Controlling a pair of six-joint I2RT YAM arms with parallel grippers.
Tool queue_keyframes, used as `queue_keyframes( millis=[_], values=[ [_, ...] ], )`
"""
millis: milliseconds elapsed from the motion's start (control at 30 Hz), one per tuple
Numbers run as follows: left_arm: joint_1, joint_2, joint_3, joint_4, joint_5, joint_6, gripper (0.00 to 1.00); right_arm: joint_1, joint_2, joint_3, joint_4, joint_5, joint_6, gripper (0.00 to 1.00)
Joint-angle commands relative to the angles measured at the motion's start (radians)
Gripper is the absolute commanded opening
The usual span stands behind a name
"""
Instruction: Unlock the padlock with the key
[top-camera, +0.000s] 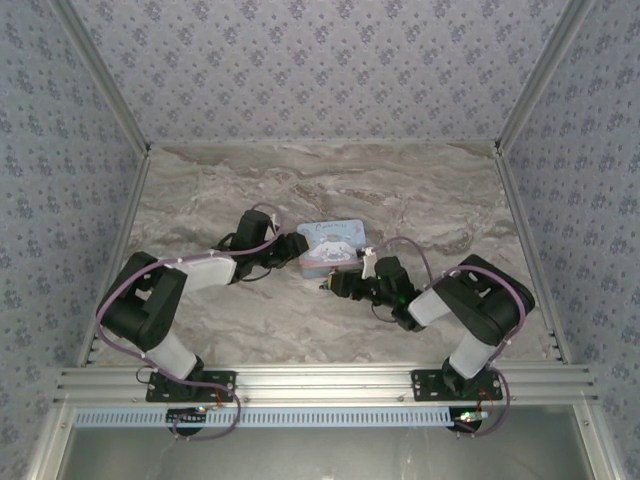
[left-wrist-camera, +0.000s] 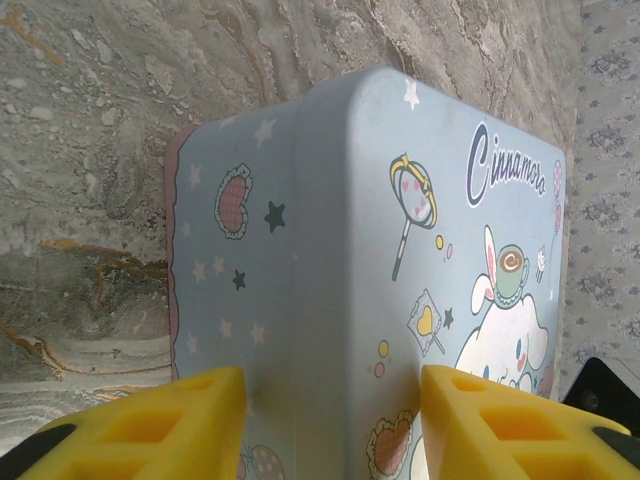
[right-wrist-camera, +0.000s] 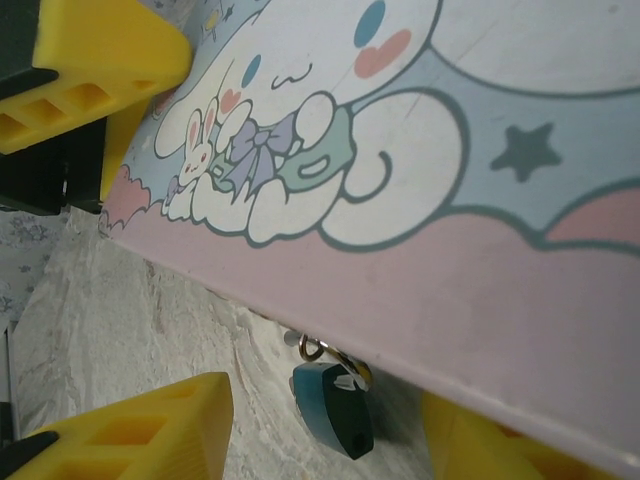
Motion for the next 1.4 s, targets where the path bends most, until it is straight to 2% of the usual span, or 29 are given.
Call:
queue_keyframes(
  millis=[0,200,567,1100,1367],
  values=[
    [-0.005,-0.01,-0.017,-0.06,-0.024,-0.004,0.48,0.006,0.033,0.025,0.065,0.014,0.017,0.53],
    [-0.005,-0.012,-0.011,-0.069,-0.024,-0.002,0.48,0.005,0.075,0.038,0.099,0.0,0.023,0.5],
    [-0.005,-0.004,0.0,-0.083,-0.028,0.005,0.47,-0.007,0.086,0.038,0.103,-0.006,0.022,0.35],
    [-0.003,0.002,0.011,-0.105,-0.033,0.019,0.47,-0.013,0.088,0.029,0.108,-0.003,0.028,0.09],
    [-0.004,-0.005,0.011,-0.118,-0.042,0.025,0.47,-0.02,0.087,0.016,0.127,0.012,0.051,0.03]
  ],
)
